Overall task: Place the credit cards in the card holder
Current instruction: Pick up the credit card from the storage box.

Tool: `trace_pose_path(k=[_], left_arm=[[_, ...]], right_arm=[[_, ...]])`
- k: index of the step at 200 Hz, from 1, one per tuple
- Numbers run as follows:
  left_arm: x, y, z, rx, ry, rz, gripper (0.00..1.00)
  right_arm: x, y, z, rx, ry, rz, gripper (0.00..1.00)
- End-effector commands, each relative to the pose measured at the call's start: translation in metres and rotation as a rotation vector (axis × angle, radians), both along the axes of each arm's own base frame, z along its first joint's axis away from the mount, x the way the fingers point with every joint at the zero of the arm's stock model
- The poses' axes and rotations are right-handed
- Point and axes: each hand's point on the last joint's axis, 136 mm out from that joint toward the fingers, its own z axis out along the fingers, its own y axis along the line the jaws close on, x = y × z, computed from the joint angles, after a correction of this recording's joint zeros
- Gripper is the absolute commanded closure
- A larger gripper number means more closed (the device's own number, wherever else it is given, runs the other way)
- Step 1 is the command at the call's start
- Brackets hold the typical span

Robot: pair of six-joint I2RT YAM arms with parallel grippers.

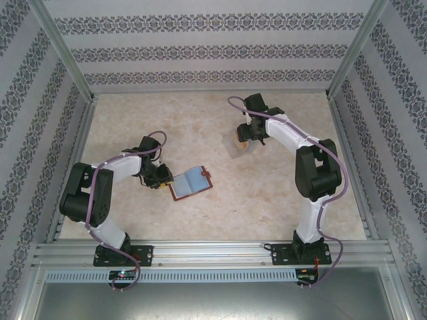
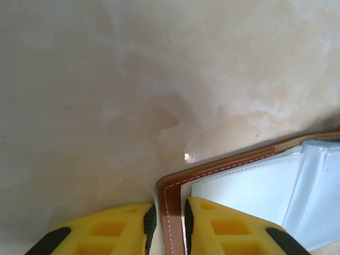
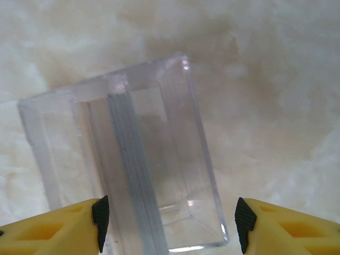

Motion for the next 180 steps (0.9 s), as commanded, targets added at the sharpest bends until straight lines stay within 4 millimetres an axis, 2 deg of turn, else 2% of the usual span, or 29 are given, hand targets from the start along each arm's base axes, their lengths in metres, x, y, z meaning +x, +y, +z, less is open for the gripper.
trace_pose_path(k=[1,34,80,118,145,180], left_arm=[[0.033,-0.027,-0.017,-0.045,-0.138,-0.081,0.74],[0.033,-0.028,-0.018,-0.042,-0.14,-0.076,0.74],[0.033,-0.028,-0.017,-0.035,-0.142,-0.08,0.72],[0.032,-0.029,-0.017,-0.032,-0.146,-0.078,0.7],[0.031,-0.03,-0.019,-0.035,-0.135,-0.083,0.7],[0.032,-0.03,-0.02,-0.032,-0.132,-0.089,0.7]], right_arm=[[0.003,0.011,0.004,0.027,0.01,0.055,0.33],[0.006,0.015,-0.003,0.027,0.024,0.077,0.32],[0.01,-0.001,-0.021,-0.072,0.042,0.056,0.32],[0.014,-0.015,-0.007,-0.141,-0.009,0.012,0.35],[0.014,-0.009,0.005,-0.129,-0.057,0.023,0.37],[0.015,-0.009,0.015,-0.222,-0.122,0.04,0.4]])
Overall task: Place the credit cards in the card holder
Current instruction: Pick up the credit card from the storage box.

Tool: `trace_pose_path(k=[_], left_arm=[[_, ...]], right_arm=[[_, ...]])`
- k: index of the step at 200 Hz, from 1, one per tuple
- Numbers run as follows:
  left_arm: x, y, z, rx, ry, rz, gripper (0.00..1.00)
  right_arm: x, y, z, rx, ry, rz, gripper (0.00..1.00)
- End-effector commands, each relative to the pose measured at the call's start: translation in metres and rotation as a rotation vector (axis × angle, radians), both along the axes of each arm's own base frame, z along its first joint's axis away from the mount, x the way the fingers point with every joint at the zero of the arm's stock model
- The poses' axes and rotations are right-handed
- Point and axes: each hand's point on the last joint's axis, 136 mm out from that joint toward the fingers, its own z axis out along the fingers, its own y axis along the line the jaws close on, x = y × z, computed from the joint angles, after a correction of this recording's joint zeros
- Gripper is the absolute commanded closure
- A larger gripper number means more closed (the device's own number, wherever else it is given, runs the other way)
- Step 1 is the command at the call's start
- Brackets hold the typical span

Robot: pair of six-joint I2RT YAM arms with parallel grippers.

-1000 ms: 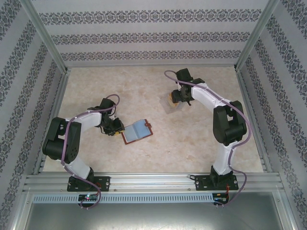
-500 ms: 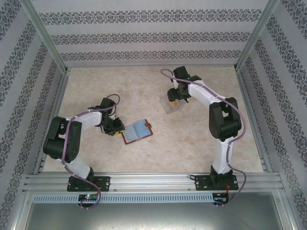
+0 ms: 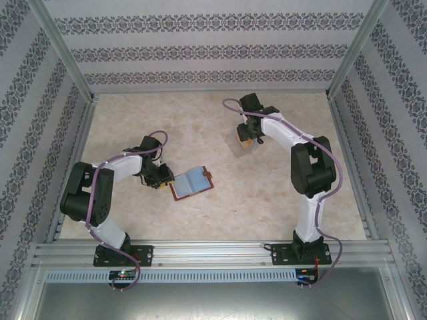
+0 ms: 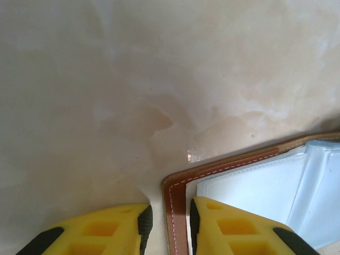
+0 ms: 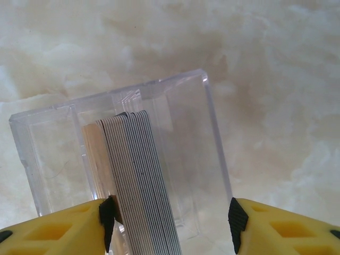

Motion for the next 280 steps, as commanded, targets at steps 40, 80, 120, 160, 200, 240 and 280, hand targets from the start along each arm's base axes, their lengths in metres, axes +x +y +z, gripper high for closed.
trace_pose_path(k=[40,80,120,160,200,240,280], left_arm=[[0.031,-0.028,-0.022,-0.036,-0.129,-0.081,0.7],[0.031,-0.029,-0.021,-0.038,-0.13,-0.083,0.7],[0.033,-0.029,-0.019,-0.039,-0.135,-0.081,0.69],[0.034,-0.03,-0.018,-0.042,-0.136,-0.076,0.69],[0.032,-0.028,-0.02,-0.034,-0.137,-0.068,0.69],[0.031,-0.028,-0.022,-0.035,-0.132,-0.066,0.69],[0.031,-0.029,-0.023,-0.039,-0.132,-0.071,0.68]], right_arm=[[0.002,-0.004,0.02,-0.098,-0.091,0.02,0.58],[-0.007,0.008,0.015,-0.026,-0.052,0.05,0.44],[-0.011,0.016,0.003,0.013,0.006,0.094,0.33],[-0.005,0.002,-0.012,-0.071,0.022,0.054,0.33],[-0.002,-0.014,-0.006,-0.155,-0.003,0.02,0.33],[0.001,-0.024,0.013,-0.243,-0.077,-0.012,0.35],[0.002,-0.022,0.023,-0.237,-0.121,-0.011,0.41]])
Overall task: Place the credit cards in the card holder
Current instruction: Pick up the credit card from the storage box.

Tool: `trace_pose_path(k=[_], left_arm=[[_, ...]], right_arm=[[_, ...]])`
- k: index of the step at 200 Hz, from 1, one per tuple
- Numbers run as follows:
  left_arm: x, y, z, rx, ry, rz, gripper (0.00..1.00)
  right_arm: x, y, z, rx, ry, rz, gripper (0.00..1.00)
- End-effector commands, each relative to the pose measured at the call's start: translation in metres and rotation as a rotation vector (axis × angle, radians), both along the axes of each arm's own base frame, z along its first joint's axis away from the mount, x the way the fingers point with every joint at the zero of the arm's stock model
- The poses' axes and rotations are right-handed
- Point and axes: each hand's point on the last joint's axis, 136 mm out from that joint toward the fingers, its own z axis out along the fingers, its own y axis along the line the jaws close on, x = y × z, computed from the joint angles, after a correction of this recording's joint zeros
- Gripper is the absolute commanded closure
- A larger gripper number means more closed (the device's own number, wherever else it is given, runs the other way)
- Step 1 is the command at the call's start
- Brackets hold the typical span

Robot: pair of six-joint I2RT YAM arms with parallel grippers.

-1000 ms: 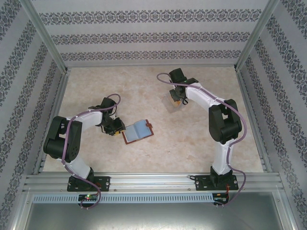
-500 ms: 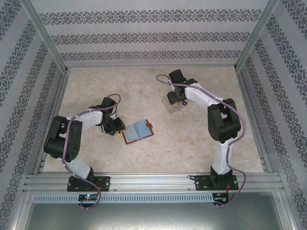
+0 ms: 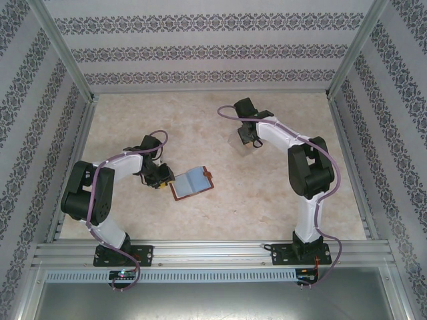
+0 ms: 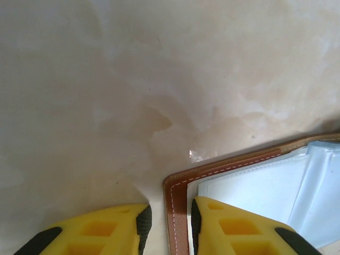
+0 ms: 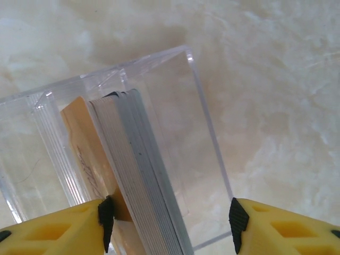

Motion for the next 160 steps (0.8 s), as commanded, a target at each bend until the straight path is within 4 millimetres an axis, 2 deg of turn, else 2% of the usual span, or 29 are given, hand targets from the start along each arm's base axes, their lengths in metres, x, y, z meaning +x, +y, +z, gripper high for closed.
trace_pose_path(k=[1,12,30,54,117,142,160], left_arm=[[0.031,-0.029,-0.023,-0.042,-0.144,-0.072,0.68],[0.031,-0.029,-0.023,-0.043,-0.143,-0.072,0.68],[0.031,-0.03,-0.023,-0.048,-0.143,-0.072,0.68],[0.03,-0.03,-0.024,-0.049,-0.14,-0.073,0.69],[0.03,-0.03,-0.024,-0.053,-0.141,-0.074,0.68],[0.031,-0.033,-0.023,-0.066,-0.14,-0.081,0.68],[0.03,-0.033,-0.022,-0.067,-0.142,-0.083,0.68]], right_arm=[[0.003,-0.005,0.025,-0.039,-0.071,-0.004,0.41],[0.003,-0.004,0.022,-0.03,-0.064,0.004,0.45],[0.002,-0.001,0.016,-0.011,-0.04,0.012,0.58],[0.001,0.002,0.01,-0.004,-0.018,0.023,0.68],[-0.003,0.009,0.014,0.035,-0.004,0.042,0.81],[-0.008,0.015,0.016,0.086,0.022,0.06,0.93],[-0.012,0.02,0.02,0.146,0.035,0.064,0.94]])
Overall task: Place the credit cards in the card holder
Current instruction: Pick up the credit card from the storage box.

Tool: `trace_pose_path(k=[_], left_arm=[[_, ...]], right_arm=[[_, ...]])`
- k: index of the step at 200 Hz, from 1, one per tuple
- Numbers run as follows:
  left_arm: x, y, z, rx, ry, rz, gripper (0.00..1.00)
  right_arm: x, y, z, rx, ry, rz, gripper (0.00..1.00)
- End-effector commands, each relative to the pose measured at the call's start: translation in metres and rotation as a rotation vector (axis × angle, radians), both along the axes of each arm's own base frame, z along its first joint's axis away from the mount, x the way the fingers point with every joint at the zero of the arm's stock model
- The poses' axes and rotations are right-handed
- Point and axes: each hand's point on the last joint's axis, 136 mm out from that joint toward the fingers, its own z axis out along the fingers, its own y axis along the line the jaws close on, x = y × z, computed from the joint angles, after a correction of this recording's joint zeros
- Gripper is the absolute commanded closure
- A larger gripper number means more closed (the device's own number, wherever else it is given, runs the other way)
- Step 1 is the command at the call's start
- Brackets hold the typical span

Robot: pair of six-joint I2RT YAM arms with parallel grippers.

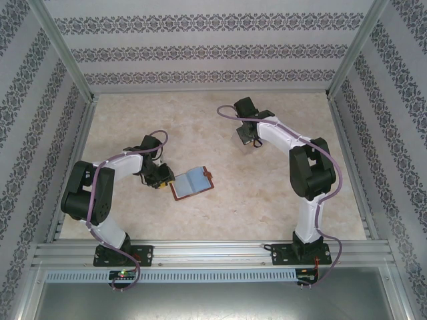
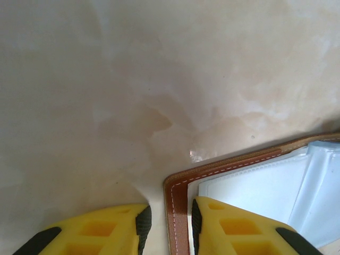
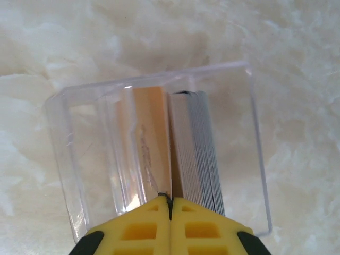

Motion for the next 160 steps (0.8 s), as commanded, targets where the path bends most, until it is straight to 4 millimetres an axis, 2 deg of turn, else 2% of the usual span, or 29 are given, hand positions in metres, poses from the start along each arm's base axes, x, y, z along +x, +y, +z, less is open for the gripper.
trace_pose_path(k=[1,105,132,160], left_arm=[[0.03,-0.033,-0.022,-0.066,-0.143,-0.083,0.68],[0.033,-0.034,-0.019,-0.064,-0.15,-0.094,0.68],[0.032,-0.033,-0.018,-0.062,-0.15,-0.098,0.68],[0.03,-0.033,-0.02,-0.062,-0.145,-0.101,0.68]], right_arm=[[-0.008,0.008,0.018,0.089,0.013,0.011,0.94],[-0.023,0.017,0.063,0.315,-0.019,0.0,0.96],[-0.044,0.041,0.071,0.5,0.032,0.012,0.97],[-0.088,0.086,0.075,0.787,0.131,0.062,1.0]])
